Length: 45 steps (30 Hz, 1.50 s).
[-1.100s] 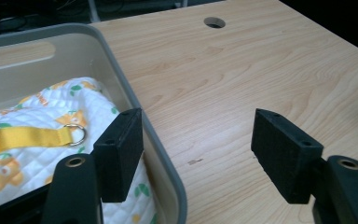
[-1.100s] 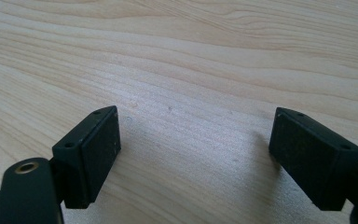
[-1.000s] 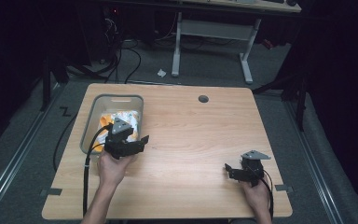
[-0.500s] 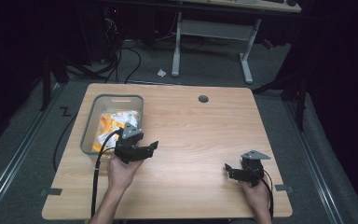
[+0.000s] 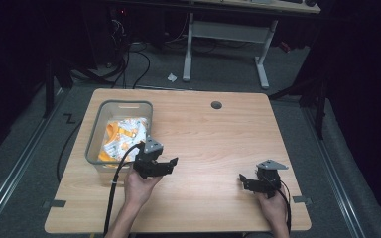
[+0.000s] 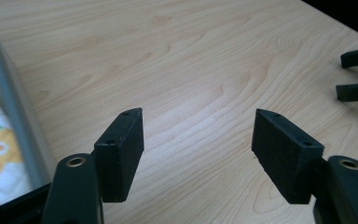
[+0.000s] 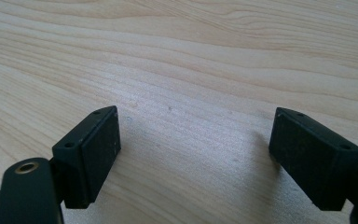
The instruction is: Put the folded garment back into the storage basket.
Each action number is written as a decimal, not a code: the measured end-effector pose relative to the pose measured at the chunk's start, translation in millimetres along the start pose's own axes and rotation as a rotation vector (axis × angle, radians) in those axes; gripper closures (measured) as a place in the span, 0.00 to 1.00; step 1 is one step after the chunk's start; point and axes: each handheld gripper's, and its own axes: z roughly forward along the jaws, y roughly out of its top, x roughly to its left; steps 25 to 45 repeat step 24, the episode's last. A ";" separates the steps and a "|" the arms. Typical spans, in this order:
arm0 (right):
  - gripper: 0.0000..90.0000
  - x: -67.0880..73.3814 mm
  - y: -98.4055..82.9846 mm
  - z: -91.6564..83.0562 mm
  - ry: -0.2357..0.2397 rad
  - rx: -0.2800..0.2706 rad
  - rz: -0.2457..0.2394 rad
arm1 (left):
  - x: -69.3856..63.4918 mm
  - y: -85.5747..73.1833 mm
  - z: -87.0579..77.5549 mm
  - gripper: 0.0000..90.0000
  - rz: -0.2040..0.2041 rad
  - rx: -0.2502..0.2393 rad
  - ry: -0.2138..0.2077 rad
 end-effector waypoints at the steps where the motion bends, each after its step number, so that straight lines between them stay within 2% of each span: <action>1: 0.18 0.0 0.0 0.0 0.000 0.000 0.000 | -1.6 -2.7 4.0 0.38 0.002 0.008 -0.003; 4: 0.18 0.0 0.0 0.0 0.000 0.000 0.000 | -6.6 -12.3 17.0 0.39 0.019 0.034 0.001; 7: 0.18 0.0 0.0 0.0 0.000 0.000 0.000 | -10.2 -21.1 28.9 0.39 0.056 0.064 0.037; 16: 0.18 0.0 0.0 0.0 0.000 0.000 0.000 | -9.4 -44.7 57.4 0.39 0.077 0.132 0.089; 17: 0.18 0.0 0.0 0.0 0.000 0.000 0.000 | -8.5 -48.1 58.4 0.38 0.066 0.110 0.079; 18: 0.18 0.0 0.0 0.0 0.000 0.000 0.000 | -8.5 -48.1 58.4 0.37 0.066 0.110 0.079; 20: 0.18 0.0 0.0 0.0 0.000 0.000 0.000 | -9.1 -53.1 58.6 0.36 0.059 0.068 0.097; 45: 0.18 0.0 0.0 0.0 0.000 0.000 0.000 | -9.5 -53.1 58.5 0.36 0.055 0.070 0.100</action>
